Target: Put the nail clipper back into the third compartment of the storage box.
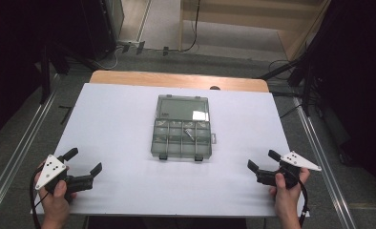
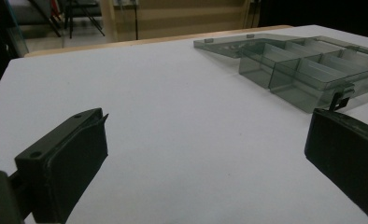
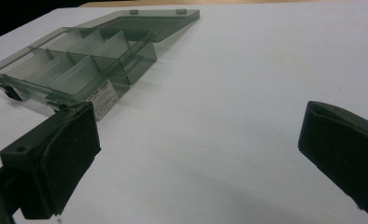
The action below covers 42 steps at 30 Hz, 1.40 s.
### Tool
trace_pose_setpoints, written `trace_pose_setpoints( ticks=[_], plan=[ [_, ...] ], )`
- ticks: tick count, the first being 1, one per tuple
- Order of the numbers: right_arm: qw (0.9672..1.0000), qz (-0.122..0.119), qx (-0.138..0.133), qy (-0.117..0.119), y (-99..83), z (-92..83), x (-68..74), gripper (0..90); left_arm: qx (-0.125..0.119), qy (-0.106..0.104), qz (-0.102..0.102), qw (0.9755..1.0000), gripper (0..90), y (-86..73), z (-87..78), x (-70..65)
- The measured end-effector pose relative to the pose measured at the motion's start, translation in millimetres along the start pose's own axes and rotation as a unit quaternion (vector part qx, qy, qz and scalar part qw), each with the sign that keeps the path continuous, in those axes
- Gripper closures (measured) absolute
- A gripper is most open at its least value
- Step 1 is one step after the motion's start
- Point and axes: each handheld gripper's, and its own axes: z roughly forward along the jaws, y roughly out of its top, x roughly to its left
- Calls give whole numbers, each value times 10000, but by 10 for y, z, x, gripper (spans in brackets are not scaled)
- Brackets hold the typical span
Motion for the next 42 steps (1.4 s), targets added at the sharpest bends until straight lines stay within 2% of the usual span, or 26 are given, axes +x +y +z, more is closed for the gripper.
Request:
trace_pose_setpoints(
  ticks=[20, 27, 32, 37, 42],
  plan=[
    [9997, 47, -180, -178, -168, -371, -226, 0, 14, 21, 12, 10000, 0, 0, 1, 0],
    [9985, 156, -461, -235, -183, -503, -322, 0, 11, 23, -2, 10000, 0, 1, -2, 8],
    [9975, 187, -625, -279, -228, -500, -347, 0, 12, 1, -45, 10000, 0, 3, -8, 20],
    [9964, -35, -789, -321, -264, -486, -302, 0, -57, -31, -107, 9999, 0, 2, -22, 35],
    [9964, 49, -810, -256, -290, -476, -320, 0, -91, -51, -151, 9998, 0, 2, -29, 46]
  ],
)
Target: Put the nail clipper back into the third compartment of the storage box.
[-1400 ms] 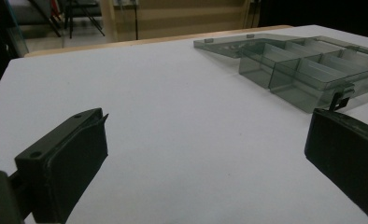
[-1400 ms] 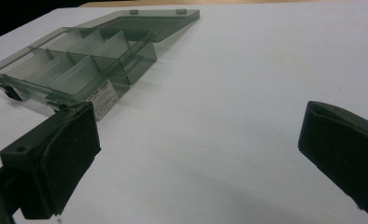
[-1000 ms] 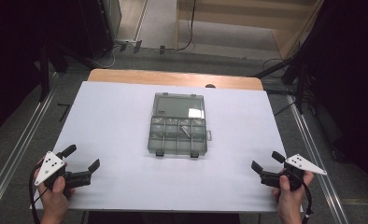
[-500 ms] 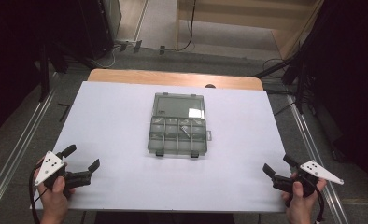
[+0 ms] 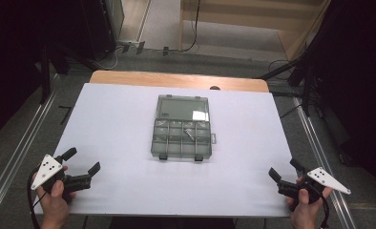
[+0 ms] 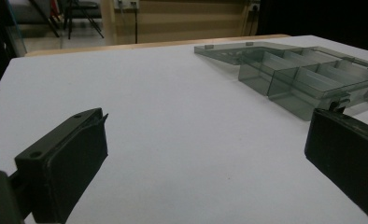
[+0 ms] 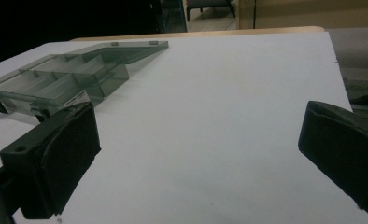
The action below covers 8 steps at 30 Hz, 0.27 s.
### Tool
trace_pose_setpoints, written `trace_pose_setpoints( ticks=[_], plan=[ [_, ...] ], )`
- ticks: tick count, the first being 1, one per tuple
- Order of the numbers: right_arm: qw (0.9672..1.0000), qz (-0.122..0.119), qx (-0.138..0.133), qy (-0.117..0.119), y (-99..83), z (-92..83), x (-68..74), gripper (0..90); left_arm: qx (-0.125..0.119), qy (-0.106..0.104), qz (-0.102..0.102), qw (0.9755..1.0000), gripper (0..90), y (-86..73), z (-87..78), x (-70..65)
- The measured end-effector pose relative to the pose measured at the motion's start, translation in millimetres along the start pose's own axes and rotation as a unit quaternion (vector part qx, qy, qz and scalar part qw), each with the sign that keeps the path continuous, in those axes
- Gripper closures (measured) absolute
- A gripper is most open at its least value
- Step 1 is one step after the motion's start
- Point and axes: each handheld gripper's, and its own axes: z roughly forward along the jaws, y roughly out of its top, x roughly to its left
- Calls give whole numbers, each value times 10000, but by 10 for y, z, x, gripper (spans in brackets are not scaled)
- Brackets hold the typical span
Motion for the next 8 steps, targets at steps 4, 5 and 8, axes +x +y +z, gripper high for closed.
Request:
trace_pose_setpoints(
  ticks=[4, 5, 8],
  plan=[
    [9999, 93, 49, 42, -12, 26, -21, 0, 15, -3, -9, 10000, 0, 1, 3, 2],
    [9998, 146, 73, 64, -13, 34, -28, 0, 18, -7, -9, 10000, 0, 1, 5, 2],
    [9993, 275, 245, 57, -15, 76, -50, 0, 37, -15, 0, 10000, 0, 2, 9, 5]
  ],
)
